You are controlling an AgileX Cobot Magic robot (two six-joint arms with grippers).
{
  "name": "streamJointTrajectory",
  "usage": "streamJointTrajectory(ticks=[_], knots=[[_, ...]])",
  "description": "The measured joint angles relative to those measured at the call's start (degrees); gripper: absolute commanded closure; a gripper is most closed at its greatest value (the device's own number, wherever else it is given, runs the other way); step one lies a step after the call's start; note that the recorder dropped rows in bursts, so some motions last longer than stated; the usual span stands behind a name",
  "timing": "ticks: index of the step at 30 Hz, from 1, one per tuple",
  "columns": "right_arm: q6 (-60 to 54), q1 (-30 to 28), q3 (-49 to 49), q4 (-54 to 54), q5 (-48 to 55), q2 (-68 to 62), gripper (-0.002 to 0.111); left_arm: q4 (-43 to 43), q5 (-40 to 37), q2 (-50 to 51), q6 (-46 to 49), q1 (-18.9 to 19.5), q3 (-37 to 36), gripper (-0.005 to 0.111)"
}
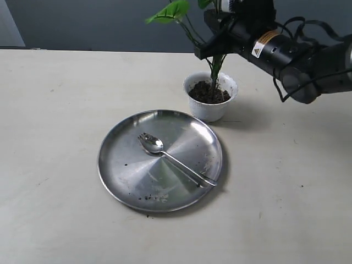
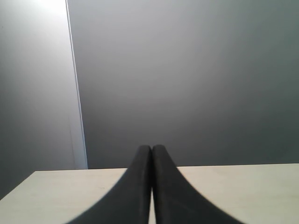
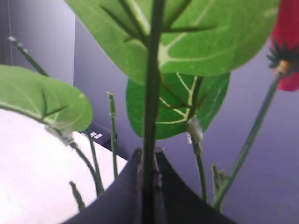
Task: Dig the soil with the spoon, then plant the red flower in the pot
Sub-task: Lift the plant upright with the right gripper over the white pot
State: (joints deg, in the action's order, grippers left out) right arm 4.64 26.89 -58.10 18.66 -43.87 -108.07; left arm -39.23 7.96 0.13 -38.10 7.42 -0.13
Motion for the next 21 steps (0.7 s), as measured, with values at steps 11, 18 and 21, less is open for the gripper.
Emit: streamJointTrajectory(ticks=[11,18,21], knots=[[-1.0,0.5,0.0,2.5,3.0,-7.2,0.107,0.0,0.0,0.0,0.0,0.0,0.0,0.106],[0.2,1.2,0.0,3.2,4.2,-7.3,0.107,0.0,0.0,0.0,0.0,0.0,0.0,0.106],[0.8,1.2,0.0,3.0,4.4,-7.3,0.107,0.0,0.0,0.0,0.0,0.0,0.0,0.106]])
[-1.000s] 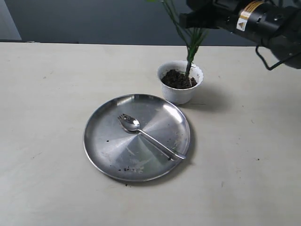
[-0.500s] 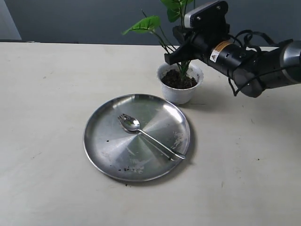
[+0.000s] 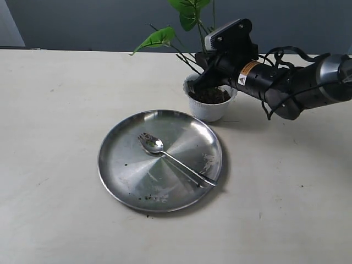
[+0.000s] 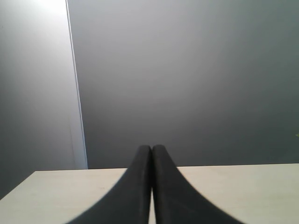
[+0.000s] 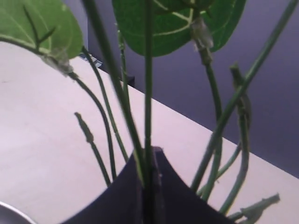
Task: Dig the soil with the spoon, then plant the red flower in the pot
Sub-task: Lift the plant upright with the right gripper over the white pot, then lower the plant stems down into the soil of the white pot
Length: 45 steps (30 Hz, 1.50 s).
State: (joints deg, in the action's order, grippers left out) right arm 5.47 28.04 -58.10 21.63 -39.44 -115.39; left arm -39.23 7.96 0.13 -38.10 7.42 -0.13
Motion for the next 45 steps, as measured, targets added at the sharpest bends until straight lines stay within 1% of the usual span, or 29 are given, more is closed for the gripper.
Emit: streamJointTrajectory(ticks=[6,13,21,29,36,39,45], knots=[[0.3,0.0,-0.1,-1.5,3.2,0.1,0.107,0.0,0.0,0.0,0.0,0.0,0.0,0.106],[0.4,0.1,-0.5,5.2,5.8,0.2,0.107,0.0,0.0,0.0,0.0,0.0,0.0,0.106],[0.4,0.2,-0.7,6.9,6.8,0.3,0.107,0.0,0.0,0.0,0.0,0.0,0.0,0.106],[0.5,0.2,-0.7,-2.6,8.0,0.3,0.107,0.0,0.0,0.0,0.0,0.0,0.0,0.106],[0.3,1.6,-0.8,2.2,9.1,0.3,0.107,0.0,0.0,0.0,0.0,0.0,0.0,0.106],[0.1,1.6,-0.8,-2.2,9.9,0.4,0.107,0.0,0.0,0.0,0.0,0.0,0.0,0.106],[0.3,1.4,-1.1,-2.7,11.4,0.3,0.107,0.0,0.0,0.0,0.0,0.0,0.0,0.106]])
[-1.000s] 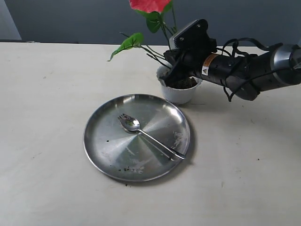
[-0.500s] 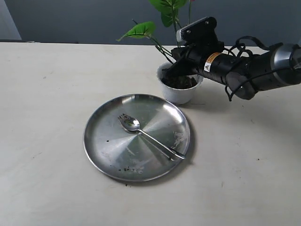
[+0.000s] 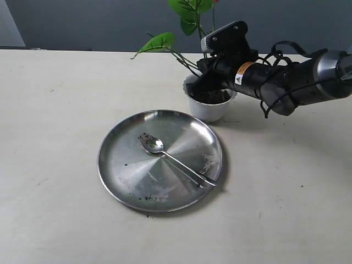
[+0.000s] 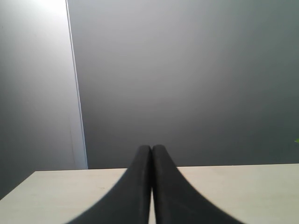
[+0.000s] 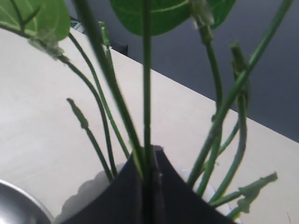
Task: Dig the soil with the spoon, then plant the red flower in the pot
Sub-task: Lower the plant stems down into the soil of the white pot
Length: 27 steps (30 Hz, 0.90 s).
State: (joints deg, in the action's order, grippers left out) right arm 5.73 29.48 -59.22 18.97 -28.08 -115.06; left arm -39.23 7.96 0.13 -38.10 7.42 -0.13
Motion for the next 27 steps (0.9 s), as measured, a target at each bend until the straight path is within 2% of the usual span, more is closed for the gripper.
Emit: streamJointTrajectory(ticks=[14,16,22,27], knots=[[1.7,0.1,-0.4,-2.1,1.5,-0.7,0.107,0.0,0.0,0.0,0.0,0.0,0.0,0.106],[1.7,0.9,-0.4,-2.2,1.6,-0.7,0.103,0.0,0.0,0.0,0.0,0.0,0.0,0.106],[2.0,2.3,-0.4,-1.8,2.9,-0.7,0.081,0.0,0.0,0.0,0.0,0.0,0.0,0.106],[2.6,2.4,-0.4,-1.6,3.2,-0.7,0.080,0.0,0.0,0.0,0.0,0.0,0.0,0.106]])
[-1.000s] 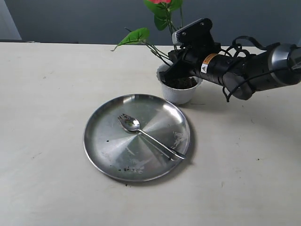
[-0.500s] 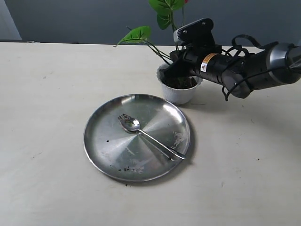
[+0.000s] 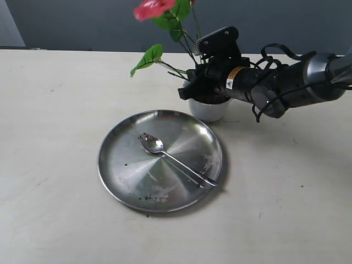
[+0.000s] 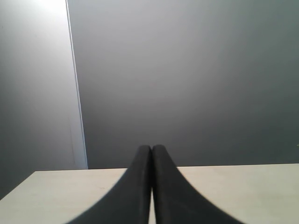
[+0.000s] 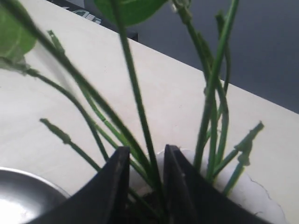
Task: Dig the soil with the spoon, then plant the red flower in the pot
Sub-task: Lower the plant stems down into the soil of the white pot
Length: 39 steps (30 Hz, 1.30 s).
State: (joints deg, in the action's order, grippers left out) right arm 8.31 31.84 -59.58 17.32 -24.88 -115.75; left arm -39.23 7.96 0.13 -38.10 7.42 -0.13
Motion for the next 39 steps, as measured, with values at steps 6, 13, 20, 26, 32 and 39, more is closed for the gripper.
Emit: streamJointTrajectory(ticks=[6,13,20,26,32,39], knots=[[0.0,0.0,0.0,-0.7,0.3,0.0,0.080,0.0,0.0,0.0,0.0,0.0,0.0,0.106],[0.1,0.0,-0.4,-0.9,2.2,0.2,0.080,0.0,0.0,0.0,0.0,0.0,0.0,0.106],[0.2,0.0,-0.4,-0.9,6.2,2.1,0.080,0.0,0.0,0.0,0.0,0.0,0.0,0.106],[0.2,0.0,-0.4,0.1,10.3,4.0,0.080,0.0,0.0,0.0,0.0,0.0,0.0,0.106],[0.2,0.0,-0.4,0.3,11.9,4.5,0.068,0.0,0.0,0.0,0.0,0.0,0.0,0.106],[0.2,0.0,-0.4,0.3,13.5,4.6,0.055,0.0,0.0,0.0,0.0,0.0,0.0,0.106]])
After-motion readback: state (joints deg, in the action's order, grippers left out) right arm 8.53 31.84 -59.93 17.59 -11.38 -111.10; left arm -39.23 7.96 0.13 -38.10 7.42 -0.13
